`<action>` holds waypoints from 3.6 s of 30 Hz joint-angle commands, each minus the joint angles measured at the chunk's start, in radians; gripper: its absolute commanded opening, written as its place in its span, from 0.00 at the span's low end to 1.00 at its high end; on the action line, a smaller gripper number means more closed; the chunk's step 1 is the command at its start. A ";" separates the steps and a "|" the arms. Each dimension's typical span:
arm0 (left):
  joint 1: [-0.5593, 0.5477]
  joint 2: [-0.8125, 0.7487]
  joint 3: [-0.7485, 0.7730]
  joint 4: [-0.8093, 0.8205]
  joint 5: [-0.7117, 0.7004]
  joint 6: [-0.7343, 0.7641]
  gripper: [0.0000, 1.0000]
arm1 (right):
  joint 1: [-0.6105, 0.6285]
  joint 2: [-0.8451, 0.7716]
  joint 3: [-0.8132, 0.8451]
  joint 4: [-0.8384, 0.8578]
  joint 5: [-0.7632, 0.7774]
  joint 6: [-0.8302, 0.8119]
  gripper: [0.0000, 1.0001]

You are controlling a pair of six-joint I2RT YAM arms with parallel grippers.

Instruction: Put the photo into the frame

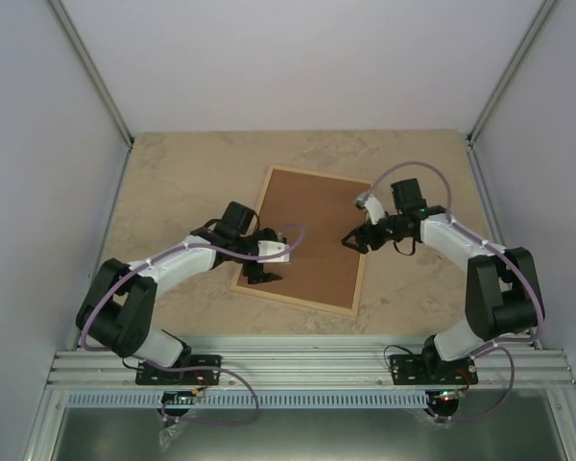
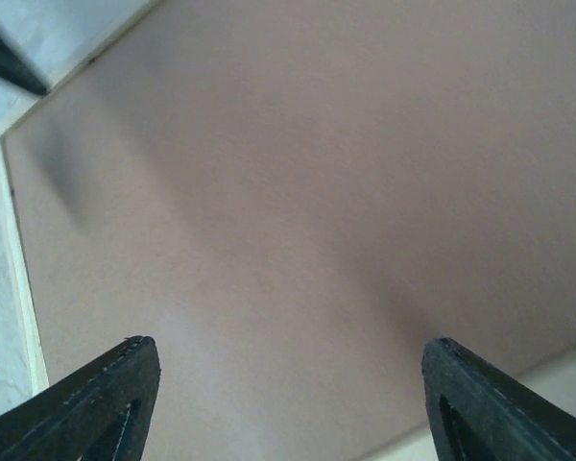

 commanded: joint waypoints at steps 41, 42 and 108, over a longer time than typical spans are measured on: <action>-0.485 0.268 0.125 0.354 -0.169 -0.217 0.88 | -0.223 0.209 -0.234 0.115 -0.023 0.357 0.15; -0.487 0.270 0.129 0.348 -0.167 -0.217 0.88 | -0.223 0.211 -0.232 0.113 -0.020 0.356 0.15; -0.119 -0.070 0.050 -0.093 -0.080 -0.206 0.80 | -0.045 -0.107 -0.154 0.090 -0.233 0.203 0.35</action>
